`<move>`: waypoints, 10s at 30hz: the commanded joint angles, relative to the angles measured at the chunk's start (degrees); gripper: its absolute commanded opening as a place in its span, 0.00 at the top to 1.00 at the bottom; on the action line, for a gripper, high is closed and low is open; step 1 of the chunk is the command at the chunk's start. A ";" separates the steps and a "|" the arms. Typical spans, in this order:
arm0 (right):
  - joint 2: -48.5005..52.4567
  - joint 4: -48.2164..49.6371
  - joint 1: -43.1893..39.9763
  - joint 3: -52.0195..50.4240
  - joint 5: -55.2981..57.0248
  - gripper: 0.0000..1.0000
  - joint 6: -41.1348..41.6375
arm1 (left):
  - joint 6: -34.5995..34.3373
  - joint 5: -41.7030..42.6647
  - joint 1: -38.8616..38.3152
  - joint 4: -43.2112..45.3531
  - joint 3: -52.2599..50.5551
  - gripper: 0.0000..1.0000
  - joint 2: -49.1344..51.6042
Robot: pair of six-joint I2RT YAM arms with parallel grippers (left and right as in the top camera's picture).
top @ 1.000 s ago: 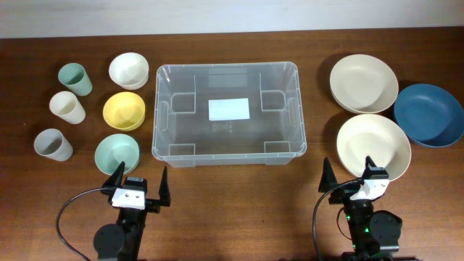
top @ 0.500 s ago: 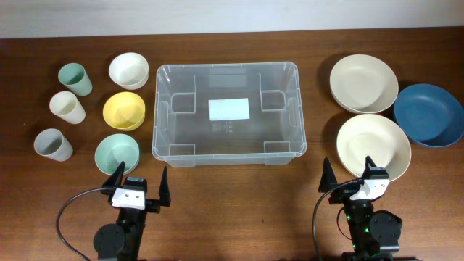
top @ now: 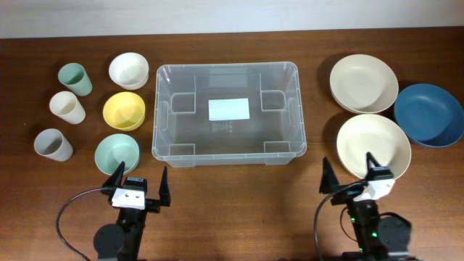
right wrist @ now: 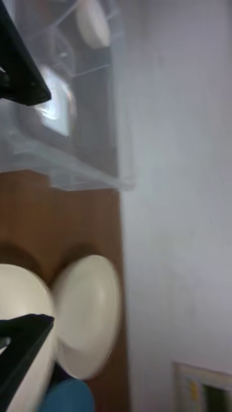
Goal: Pack container
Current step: 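Reach the right gripper to the front cream bowl and grasp its rim, then lift the cream bowl with the right gripper and carry it over the bin, then lower the cream bowl into the bin, release, and withdraw right gripper, then move the right gripper to the dark teal bowl and grasp its rim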
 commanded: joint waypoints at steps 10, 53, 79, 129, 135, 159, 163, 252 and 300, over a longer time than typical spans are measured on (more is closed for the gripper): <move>31.93 -43.54 0.52 49.13 -2.62 0.01 0.15 | 0.92 0.00 0.28 -0.28 -0.13 0.01 -0.28; 84.13 -46.25 -35.82 48.74 -1.14 0.00 12.72 | 0.92 0.00 0.28 -0.28 -0.13 0.01 -0.28; 99.80 -33.81 -35.82 48.70 -1.49 0.11 9.16 | 0.92 0.00 0.28 -0.28 -0.13 0.01 -0.28; 68.39 -56.94 -53.16 50.56 -51.76 0.96 -6.08 | 0.92 0.00 0.28 -0.28 -0.13 0.01 -0.28; 62.69 -53.53 -40.35 57.55 -46.18 0.96 6.56 | 0.92 0.00 0.28 -0.31 -0.13 0.01 -0.28; 93.04 -6.75 22.25 61.96 -11.61 0.96 39.91 | 0.92 0.00 0.28 -0.28 -0.13 0.00 -0.28; 96.94 -4.92 24.68 61.96 -8.68 0.96 39.91 | 0.92 0.00 0.28 -0.28 -0.13 0.01 -0.28; 113.37 -60.78 -44.28 91.80 -1.73 0.01 25.66 | 0.92 0.00 0.28 -0.28 -0.13 0.01 -0.28; 118.29 -36.50 -52.43 73.83 -0.98 0.87 25.83 | 0.92 0.00 0.28 -0.31 -0.13 0.01 -0.28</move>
